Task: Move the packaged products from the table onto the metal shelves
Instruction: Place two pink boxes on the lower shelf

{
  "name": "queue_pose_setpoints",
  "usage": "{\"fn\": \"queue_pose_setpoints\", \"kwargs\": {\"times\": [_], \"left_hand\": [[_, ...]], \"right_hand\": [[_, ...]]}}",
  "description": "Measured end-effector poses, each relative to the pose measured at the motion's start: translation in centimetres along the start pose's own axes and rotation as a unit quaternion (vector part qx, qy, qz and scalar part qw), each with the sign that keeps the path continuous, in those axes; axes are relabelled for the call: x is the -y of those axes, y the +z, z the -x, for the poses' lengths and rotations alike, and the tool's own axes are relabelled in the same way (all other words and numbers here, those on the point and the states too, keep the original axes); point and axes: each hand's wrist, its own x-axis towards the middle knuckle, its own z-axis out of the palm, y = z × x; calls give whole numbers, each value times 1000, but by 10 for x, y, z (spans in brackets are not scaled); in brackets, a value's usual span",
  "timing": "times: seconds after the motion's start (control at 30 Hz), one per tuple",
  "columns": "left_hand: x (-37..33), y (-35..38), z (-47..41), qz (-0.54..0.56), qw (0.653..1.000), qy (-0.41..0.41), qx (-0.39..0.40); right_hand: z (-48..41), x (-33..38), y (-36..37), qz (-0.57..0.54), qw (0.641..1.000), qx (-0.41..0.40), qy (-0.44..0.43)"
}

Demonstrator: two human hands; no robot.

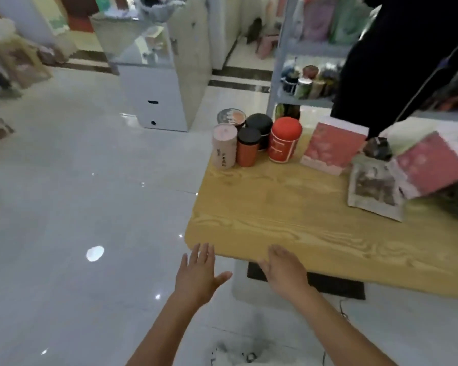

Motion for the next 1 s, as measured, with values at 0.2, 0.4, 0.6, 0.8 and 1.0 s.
{"fn": "queue_pose_setpoints", "kwargs": {"times": [0.2, 0.4, 0.6, 0.8, 1.0], "left_hand": [[-89, -1, -28, -64, 991, 118, 24], [-164, -9, -54, -122, 979, 155, 44], [-249, -26, -89, -136, 977, 162, 24], [-280, -37, -119, -126, 983, 131, 21], [-275, -85, -184, -126, 987, 97, -38]], "right_hand": [[19, -80, -3, -89, 988, -42, 115], [32, -165, -16, -153, 972, -75, 165], [20, -263, -49, -156, 964, -90, 195], [-7, -304, -71, -154, 967, -72, 190], [-54, -323, -96, -177, 957, -91, 209]]}}
